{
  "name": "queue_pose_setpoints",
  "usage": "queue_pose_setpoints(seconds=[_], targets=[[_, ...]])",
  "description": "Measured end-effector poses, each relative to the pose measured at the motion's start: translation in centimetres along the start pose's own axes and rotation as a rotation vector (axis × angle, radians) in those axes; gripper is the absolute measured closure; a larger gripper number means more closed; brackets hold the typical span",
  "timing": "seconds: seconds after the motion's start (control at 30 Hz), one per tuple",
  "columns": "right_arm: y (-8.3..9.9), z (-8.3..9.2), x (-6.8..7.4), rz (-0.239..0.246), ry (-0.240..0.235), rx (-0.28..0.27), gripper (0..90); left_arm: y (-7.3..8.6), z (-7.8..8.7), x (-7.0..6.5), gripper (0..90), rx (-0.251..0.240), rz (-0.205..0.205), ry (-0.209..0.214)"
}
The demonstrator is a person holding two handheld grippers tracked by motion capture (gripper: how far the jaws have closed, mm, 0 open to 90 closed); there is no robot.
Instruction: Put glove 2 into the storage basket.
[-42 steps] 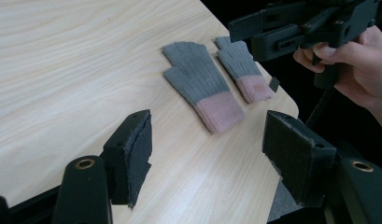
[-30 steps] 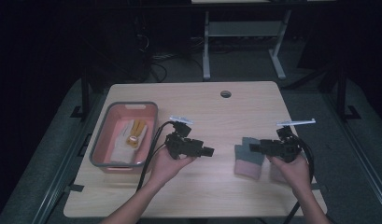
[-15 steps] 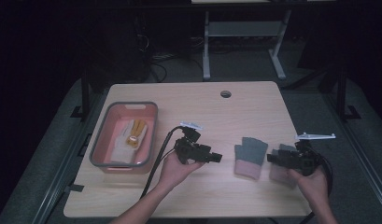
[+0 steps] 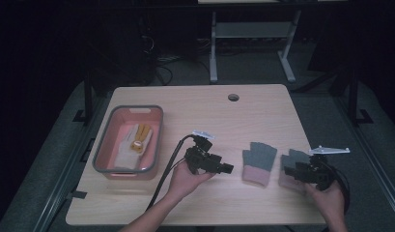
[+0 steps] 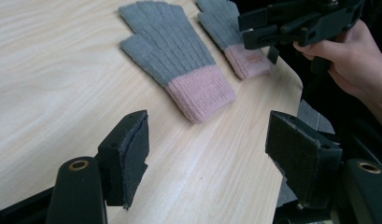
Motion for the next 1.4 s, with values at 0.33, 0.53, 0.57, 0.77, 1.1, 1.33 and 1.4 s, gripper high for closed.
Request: queue_pose_setpoints(seconds=[0.33, 0.53, 0.57, 0.77, 1.1, 1.33, 1.4], targets=[[1.0, -0.8, -1.0, 0.004, 0.064, 0.020, 46.8, 0.4, -0.4, 0.2, 30.2, 0.016, 0.006, -0.003], [1.0, -1.4, -0.6, -0.001, 0.084, 0.015, 52.5, 0.4, -0.4, 0.1, 30.2, 0.011, 0.008, -0.003], [1.0, -1.4, -0.5, 0.001, 0.092, 0.017, 54.3, 0.4, -0.4, 0.1, 30.2, 0.011, 0.007, -0.006], [0.8, -1.4, -0.6, -0.020, 0.066, 0.044, 70.2, 0.6, -0.3, 0.0, 30.2, 0.013, 0.003, -0.005], [0.6, -1.3, -0.7, -0.062, 0.063, 0.057, 80.9, 0.7, -0.2, 0.0, 30.3, 0.010, 0.007, -0.012], [0.4, -0.7, -0.5, -0.046, 0.070, 0.041, 83.1, 0.7, 0.4, 0.1, 30.3, 0.005, 0.006, -0.016], [0.3, -0.4, -0.4, -0.045, 0.070, 0.041, 83.3, 0.8, 0.5, 0.1, 30.3, 0.005, 0.006, -0.017]])
Point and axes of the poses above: each handheld gripper's, and its own axes: z roughly backward along the jaws, y roughly out of its underside, x roughly to its left, the point moved 3 cm from there along -z, roughly forward along the jaws, and after that the axes turned 13 degrees about y, right-handed, at the moved point
